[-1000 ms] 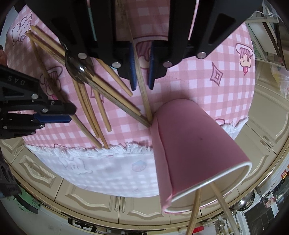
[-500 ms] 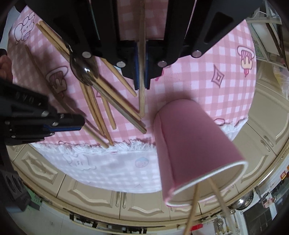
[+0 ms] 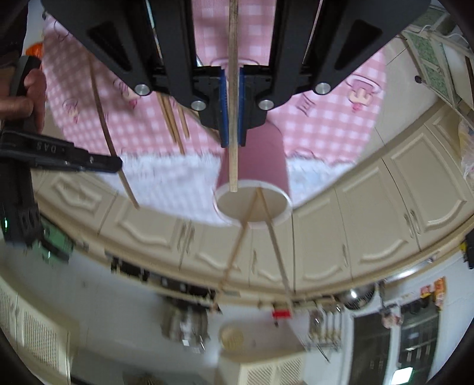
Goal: Organize utensils
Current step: 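Lift both held chopsticks upright and carry them over the pink cup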
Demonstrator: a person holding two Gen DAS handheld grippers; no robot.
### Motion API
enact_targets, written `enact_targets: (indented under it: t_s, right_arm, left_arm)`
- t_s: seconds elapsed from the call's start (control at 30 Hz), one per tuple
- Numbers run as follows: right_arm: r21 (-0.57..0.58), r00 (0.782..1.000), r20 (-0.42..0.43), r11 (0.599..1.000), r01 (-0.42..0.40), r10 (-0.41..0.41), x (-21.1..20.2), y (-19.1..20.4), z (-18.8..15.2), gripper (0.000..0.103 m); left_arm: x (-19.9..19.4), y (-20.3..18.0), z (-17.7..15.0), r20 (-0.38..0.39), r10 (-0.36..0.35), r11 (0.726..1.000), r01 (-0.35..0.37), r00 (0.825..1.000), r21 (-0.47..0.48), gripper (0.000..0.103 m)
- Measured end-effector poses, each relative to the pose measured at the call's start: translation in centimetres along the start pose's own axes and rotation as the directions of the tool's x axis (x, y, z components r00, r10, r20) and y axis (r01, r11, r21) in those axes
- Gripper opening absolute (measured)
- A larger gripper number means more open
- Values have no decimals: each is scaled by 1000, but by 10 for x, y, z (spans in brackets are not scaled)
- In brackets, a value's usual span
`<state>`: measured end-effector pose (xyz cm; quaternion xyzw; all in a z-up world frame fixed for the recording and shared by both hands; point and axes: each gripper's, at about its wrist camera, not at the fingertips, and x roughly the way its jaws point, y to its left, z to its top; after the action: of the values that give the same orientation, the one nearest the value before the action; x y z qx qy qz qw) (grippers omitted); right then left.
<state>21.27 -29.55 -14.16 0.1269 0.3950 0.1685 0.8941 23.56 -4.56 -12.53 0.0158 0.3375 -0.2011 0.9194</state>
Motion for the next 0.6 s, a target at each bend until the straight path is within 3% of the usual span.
enact_targets:
  t_s: [0.17, 0.33, 0.6]
  right_arm:
    - [-2, 996, 86, 1000, -22, 22, -17, 6, 10, 6]
    - [-14, 989, 143, 999, -32, 34, -30, 14, 17, 6]
    - [-47, 968, 245, 998, -42, 52, -51, 35, 40, 6]
  left_arm:
    - [-28, 10, 16, 140, 11, 997, 0, 990, -78, 5]
    - [-51, 9, 29, 259, 30, 994, 0, 965, -114, 5]
    - [-69, 5, 52, 357, 52, 991, -5, 933, -131, 5]
